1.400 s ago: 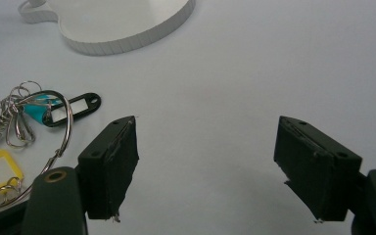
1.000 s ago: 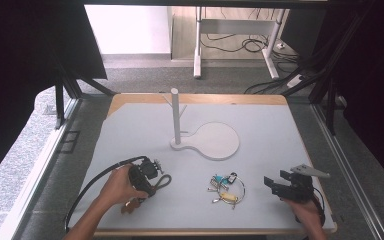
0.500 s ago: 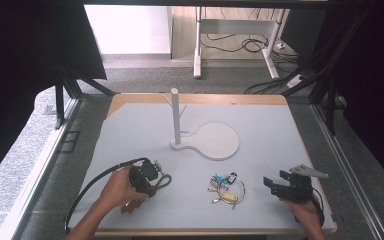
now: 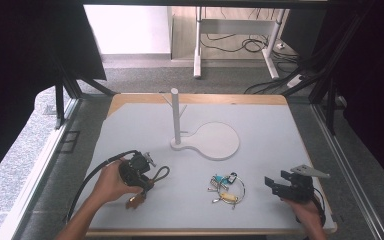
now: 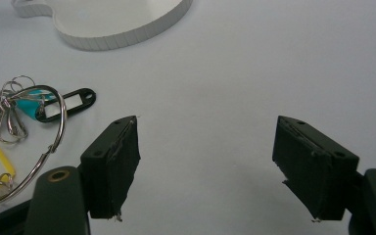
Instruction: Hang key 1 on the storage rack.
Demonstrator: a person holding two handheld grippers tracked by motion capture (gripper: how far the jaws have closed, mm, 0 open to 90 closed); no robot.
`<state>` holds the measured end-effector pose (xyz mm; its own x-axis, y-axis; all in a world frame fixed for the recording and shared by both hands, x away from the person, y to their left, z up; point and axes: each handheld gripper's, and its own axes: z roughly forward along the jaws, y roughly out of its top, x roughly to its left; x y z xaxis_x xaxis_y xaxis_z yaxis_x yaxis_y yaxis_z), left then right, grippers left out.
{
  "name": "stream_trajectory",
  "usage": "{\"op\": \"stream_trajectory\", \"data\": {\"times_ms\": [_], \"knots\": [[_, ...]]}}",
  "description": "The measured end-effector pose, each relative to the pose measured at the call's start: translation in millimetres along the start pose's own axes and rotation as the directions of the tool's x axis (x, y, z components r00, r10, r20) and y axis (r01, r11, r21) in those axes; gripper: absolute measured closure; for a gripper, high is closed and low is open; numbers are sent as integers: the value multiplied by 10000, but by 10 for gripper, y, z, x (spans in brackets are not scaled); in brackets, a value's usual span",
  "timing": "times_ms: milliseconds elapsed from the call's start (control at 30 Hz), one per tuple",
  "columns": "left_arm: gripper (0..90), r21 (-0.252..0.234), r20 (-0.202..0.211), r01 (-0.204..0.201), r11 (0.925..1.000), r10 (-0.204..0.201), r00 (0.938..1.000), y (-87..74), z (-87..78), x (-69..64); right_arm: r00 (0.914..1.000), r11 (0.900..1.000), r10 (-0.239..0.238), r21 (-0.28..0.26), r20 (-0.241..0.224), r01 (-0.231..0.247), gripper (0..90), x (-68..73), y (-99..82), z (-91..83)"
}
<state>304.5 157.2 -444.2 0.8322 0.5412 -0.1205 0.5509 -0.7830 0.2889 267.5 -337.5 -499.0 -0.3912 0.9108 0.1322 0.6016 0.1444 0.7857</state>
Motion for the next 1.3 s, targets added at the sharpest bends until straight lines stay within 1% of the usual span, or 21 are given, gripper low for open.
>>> {"op": "stream_trajectory", "data": {"times_ms": [67, 133, 200, 367, 533, 633, 700, 767, 867, 900, 967, 1033, 1067, 1100, 1133, 1300], "knots": [[670, -259, 37, 56, 9996, -55, 10000, -10, -73, 14, 10000, 10000, -35, -88, 33, 35, 264, 8, 3, -7], [670, -579, 93, 243, 9980, -238, 9997, -16, -127, 11, 10000, 9999, -61, -80, 34, 61, 265, 9, 3, -8], [670, -773, 114, 303, 9965, -295, 9995, -18, -204, 19, 10000, 9999, -73, -72, 41, 73, 265, 6, 1, -6], [669, -951, 60, 286, 9951, -282, 9996, 5, -355, 31, 10000, 10000, -37, 54, 28, 36, 265, -11, -10, -4], [669, -1195, -17, 155, 9927, -158, 9999, 40, -477, 42, 10000, 9999, -44, 103, 16, 44, 265, -15, -18, 6], [669, -1442, 108, 216, 9893, -203, 9997, 53, -529, 48, 10000, 9999, -42, 104, 27, 42, 265, -21, -18, 5], [669, -1485, 83, 221, 9887, -211, 9997, 61, -558, 61, 10000, 9999, -41, 115, 38, 40, 265, -23, -20, 6], [669, -1607, 149, 356, 9864, -337, 9993, 69, -590, 71, 10000, 9999, -60, 134, 43, 59, 265, -22, -21, 7], [669, -1691, 194, 394, 9848, -366, 9991, 84, -633, 99, 9999, 9998, -107, 173, 50, 107, 265, -20, -23, 11], [669, -1671, 291, 449, 9849, -406, 9988, 106, -646, 120, 9999, 9997, -123, 196, 63, 122, 265, -18, -26, 20], [669, -1631, 319, 471, 9855, -425, 9986, 124, -654, 135, 10000, 9997, -80, 211, 59, 78, 265, -14, -27, 23], [669, -1588, 268, 516, 9860, -479, 9985, 153, -671, 151, 9998, 9995, -154, 270, 99, 151, 265, -9, -30, 28], [669, -1495, 227, 387, 9880, -357, 9991, 170, -690, 172, 9998, 9994, -180, 283, 108, 177, 265, -6, -30, 27], [669, -1556, 244, 452, 9868, -419, 9988, 180, -693, 173, 9997, 9994, -207, 263, 108, 204, 265, 0, -30, 28], [669, -1521, 191, 417, 9875, -392, 9990, 197, -710, 180, 9997, 9994, -221, 259, 108, 218, 265, 1, -29, 27], [669, -1585, 190, 405, 9865, -379, 9991, 242, -759, 205, 9996, 9991, -259, 333, 97, 256, 266, -3, -31, 30]]}}
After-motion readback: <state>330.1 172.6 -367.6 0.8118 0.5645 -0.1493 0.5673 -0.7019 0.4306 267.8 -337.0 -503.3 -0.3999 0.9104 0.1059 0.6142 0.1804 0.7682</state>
